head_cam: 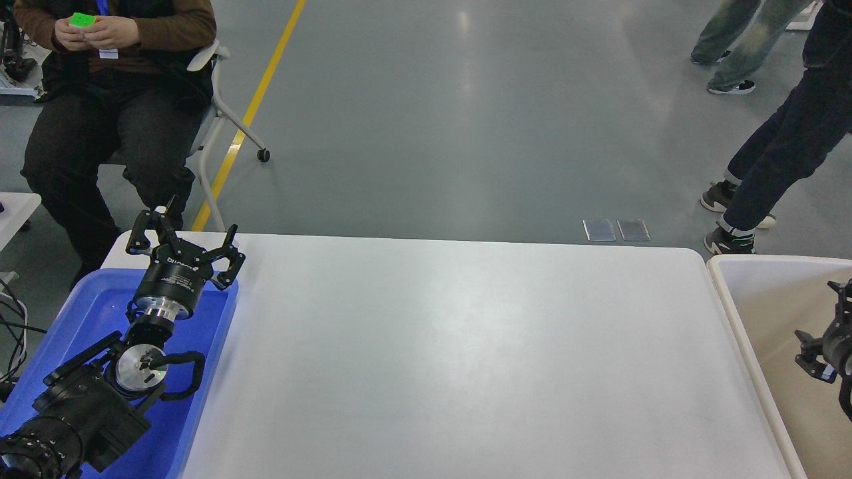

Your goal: Tidy desktop

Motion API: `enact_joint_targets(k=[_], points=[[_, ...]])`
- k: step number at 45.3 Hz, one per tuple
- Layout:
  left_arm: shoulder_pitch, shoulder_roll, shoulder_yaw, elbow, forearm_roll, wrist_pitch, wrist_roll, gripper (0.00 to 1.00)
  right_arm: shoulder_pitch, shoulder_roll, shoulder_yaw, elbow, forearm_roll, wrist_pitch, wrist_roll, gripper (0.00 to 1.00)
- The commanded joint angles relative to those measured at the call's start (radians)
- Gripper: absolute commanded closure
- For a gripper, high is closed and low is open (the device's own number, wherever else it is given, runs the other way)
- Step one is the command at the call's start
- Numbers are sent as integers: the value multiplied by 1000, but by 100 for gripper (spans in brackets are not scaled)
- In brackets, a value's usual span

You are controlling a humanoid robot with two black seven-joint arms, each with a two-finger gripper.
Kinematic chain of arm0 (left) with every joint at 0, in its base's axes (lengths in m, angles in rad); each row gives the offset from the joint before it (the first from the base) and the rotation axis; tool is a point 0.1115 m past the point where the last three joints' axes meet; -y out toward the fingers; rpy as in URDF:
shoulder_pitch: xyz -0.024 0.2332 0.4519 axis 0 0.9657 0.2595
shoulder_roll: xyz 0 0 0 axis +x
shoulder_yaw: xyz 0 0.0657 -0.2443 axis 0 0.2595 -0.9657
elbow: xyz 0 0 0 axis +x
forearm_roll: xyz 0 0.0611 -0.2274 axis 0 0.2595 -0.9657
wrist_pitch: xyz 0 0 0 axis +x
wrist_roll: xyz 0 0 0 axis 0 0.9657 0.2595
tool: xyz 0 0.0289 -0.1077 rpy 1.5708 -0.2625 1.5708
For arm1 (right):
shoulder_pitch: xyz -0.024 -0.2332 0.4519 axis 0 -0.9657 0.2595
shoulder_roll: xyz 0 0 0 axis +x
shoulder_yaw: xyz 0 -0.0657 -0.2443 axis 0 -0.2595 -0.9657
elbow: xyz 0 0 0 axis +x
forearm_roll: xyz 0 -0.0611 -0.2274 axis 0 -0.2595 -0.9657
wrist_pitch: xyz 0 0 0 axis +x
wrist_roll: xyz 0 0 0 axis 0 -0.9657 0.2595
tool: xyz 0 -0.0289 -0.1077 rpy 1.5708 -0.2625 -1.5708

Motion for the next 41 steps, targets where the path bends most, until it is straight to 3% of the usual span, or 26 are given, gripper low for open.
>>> enact_joint_targets(k=[1,18,41], points=[[0,1,0,0,0,0,0,0,46,22,100,42,175,87,3,0],[0,0,0,0,0,0,0,0,126,123,115,215,298,91,-4,0],[0,0,0,0,0,0,0,0,170,344,149,321,322,94,1,0]])
